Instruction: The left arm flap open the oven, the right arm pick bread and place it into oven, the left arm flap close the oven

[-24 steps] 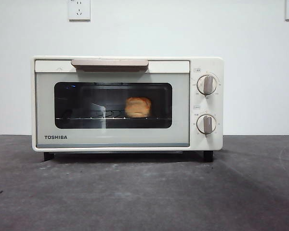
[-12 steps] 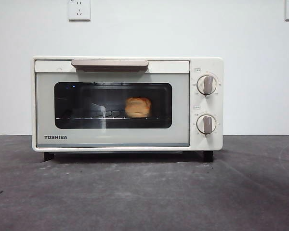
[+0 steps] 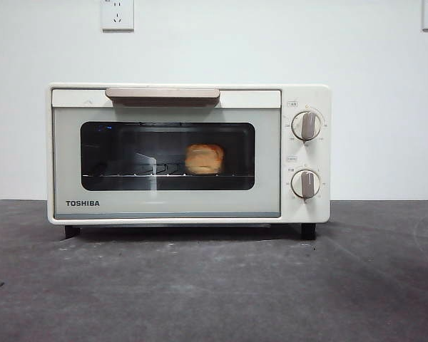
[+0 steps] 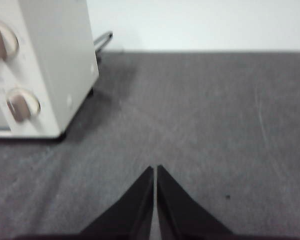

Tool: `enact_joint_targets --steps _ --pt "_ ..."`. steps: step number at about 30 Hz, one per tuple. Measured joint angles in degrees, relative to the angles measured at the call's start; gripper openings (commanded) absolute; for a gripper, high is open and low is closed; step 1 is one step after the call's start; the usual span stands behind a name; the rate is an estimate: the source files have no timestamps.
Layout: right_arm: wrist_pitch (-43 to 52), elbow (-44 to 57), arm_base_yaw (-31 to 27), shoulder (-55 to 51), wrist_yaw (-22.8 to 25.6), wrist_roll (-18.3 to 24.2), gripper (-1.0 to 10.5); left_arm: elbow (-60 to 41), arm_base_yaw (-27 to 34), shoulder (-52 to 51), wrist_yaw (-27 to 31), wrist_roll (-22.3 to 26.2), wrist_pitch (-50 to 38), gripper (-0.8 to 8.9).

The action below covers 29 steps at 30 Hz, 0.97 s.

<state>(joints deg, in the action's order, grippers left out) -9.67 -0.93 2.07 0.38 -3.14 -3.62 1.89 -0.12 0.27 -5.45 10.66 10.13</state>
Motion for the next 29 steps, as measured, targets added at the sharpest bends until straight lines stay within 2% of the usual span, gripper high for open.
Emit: enact_joint_targets --steps 29 --pt "3.3 0.0 0.0 0.0 0.2 -0.3 0.1 0.0 0.0 0.0 0.0 0.0 0.0 0.19"
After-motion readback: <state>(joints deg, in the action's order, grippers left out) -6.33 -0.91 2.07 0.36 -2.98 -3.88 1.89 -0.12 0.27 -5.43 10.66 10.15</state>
